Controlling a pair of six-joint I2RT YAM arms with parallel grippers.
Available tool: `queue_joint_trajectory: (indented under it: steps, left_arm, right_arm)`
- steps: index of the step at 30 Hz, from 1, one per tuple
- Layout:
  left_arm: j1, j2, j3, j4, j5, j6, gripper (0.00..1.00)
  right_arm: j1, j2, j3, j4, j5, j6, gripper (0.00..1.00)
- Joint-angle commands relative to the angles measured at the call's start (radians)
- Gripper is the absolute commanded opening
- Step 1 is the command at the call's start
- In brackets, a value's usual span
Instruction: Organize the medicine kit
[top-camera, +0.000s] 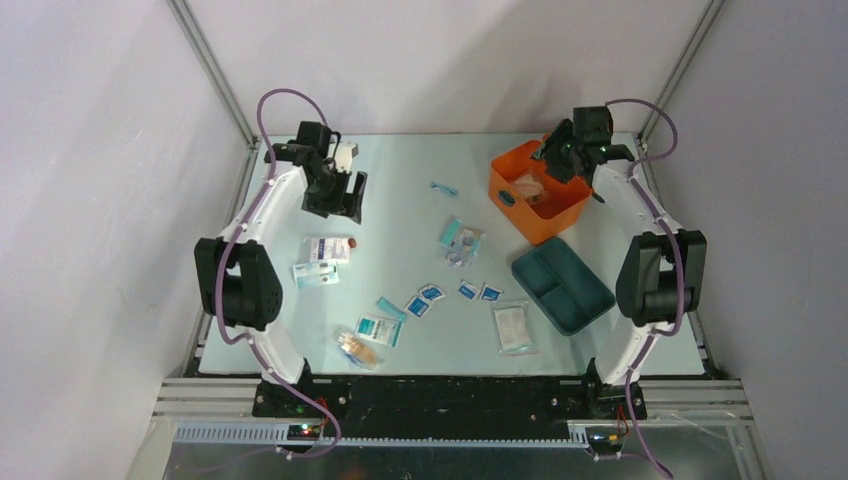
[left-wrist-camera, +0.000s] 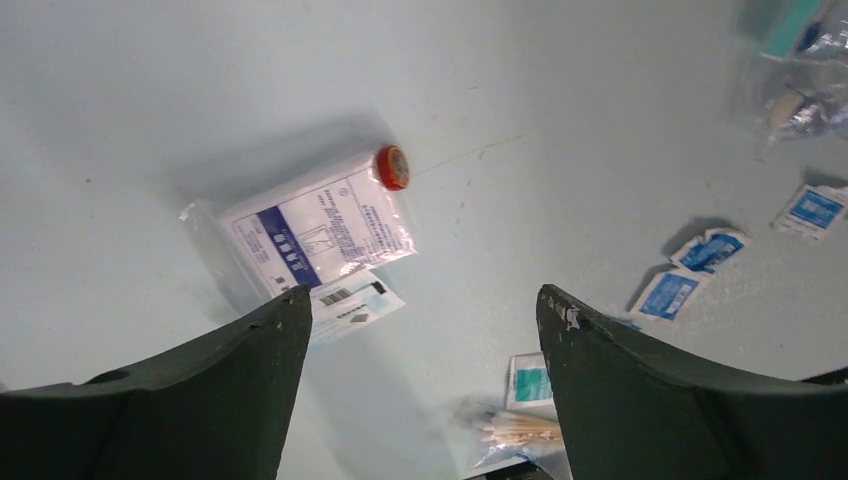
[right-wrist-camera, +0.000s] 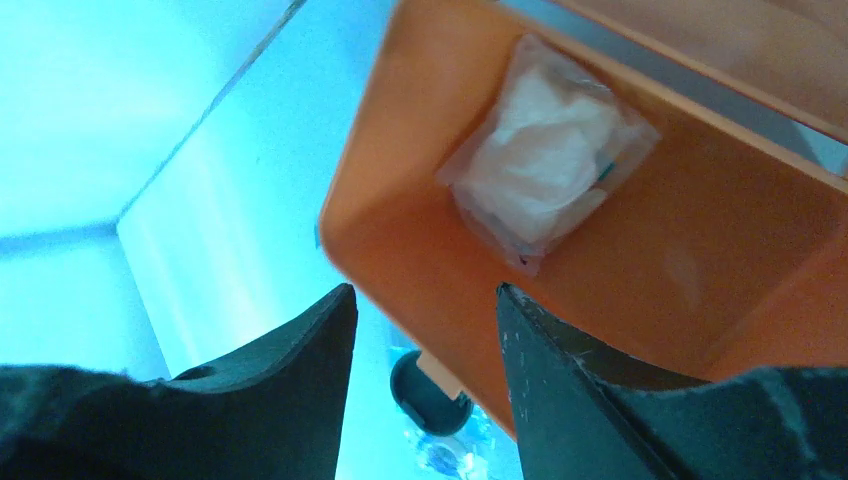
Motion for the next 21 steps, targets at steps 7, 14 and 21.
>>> queue_joint_trajectory:
  steps: [7, 14, 21]
  left_arm:
    - [0.094, -0.01, -0.063, 0.015, -0.151, -0.07, 0.87]
    - [0.202, 0.01, -0.148, 0.046, -0.171, -0.192, 0.88]
    - [0.293, 0.14, -0.082, 0.064, -0.035, -0.207, 0.69]
  right_arm:
    - [0.005, -0.224, -0.177, 0.252, -0.436, -0.629, 0.64]
    - [0.02, -0.297, -0.277, 0.251, -0.428, -0.746, 0.64]
    - [0.048, -0.306, -0.29, 0.242, -0.453, -0.772, 0.64]
